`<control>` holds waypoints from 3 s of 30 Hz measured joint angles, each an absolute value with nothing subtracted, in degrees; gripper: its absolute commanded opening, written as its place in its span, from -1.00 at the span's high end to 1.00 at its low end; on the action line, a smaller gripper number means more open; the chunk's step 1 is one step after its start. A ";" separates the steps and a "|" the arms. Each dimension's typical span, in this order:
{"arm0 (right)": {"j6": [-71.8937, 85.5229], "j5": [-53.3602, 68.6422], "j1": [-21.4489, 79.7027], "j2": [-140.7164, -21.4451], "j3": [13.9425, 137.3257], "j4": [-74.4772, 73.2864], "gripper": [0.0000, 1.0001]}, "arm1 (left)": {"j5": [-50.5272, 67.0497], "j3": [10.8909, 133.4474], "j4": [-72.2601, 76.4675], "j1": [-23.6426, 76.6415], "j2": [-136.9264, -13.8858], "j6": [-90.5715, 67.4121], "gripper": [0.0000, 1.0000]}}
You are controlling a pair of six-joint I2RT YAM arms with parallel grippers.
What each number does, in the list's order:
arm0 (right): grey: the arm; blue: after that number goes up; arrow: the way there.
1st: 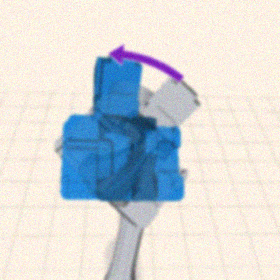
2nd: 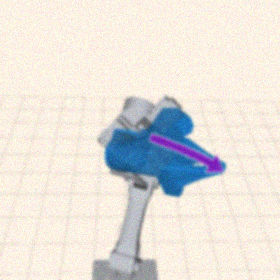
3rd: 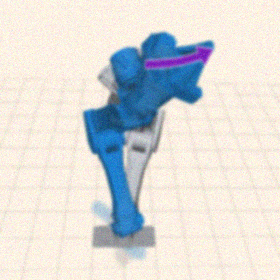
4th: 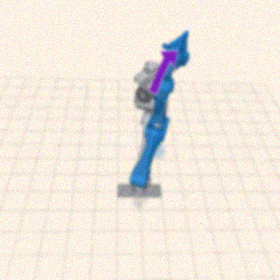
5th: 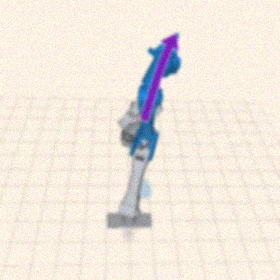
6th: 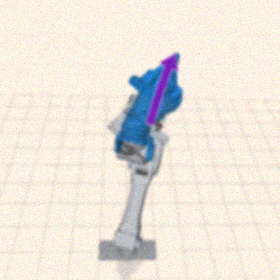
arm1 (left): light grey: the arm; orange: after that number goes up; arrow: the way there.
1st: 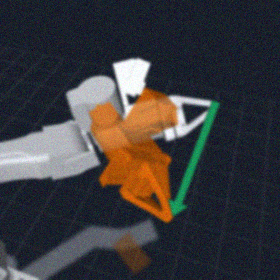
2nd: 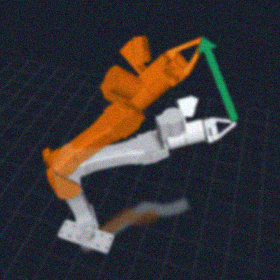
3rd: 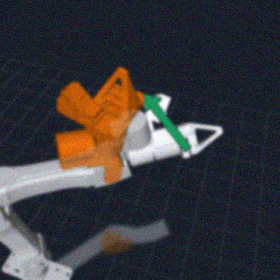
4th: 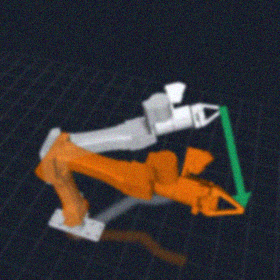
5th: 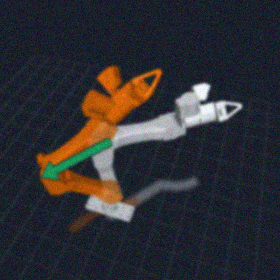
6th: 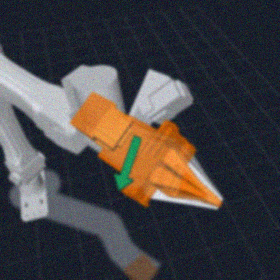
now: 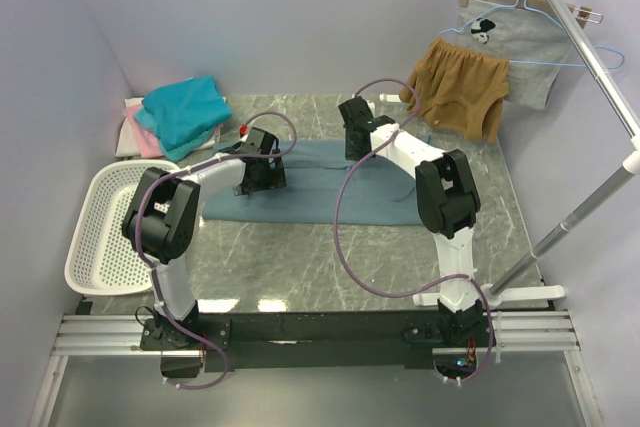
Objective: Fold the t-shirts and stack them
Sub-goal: Fold the other side of the tshirt into a rectangle
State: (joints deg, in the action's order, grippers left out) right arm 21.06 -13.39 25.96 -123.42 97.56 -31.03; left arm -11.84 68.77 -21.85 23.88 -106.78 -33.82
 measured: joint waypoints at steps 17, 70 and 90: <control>21.37 -16.45 28.34 -123.42 99.22 -31.75 0.07 | -11.84 68.77 -21.85 23.88 -106.78 -33.80 -0.98; 21.76 -15.90 25.65 -126.76 99.92 -32.21 0.90 | -11.84 69.45 -22.00 23.88 -107.48 -33.52 -0.98; 20.23 -12.21 27.20 -125.27 99.02 -30.35 0.15 | -11.86 69.45 -22.00 23.88 -107.48 -33.54 -0.98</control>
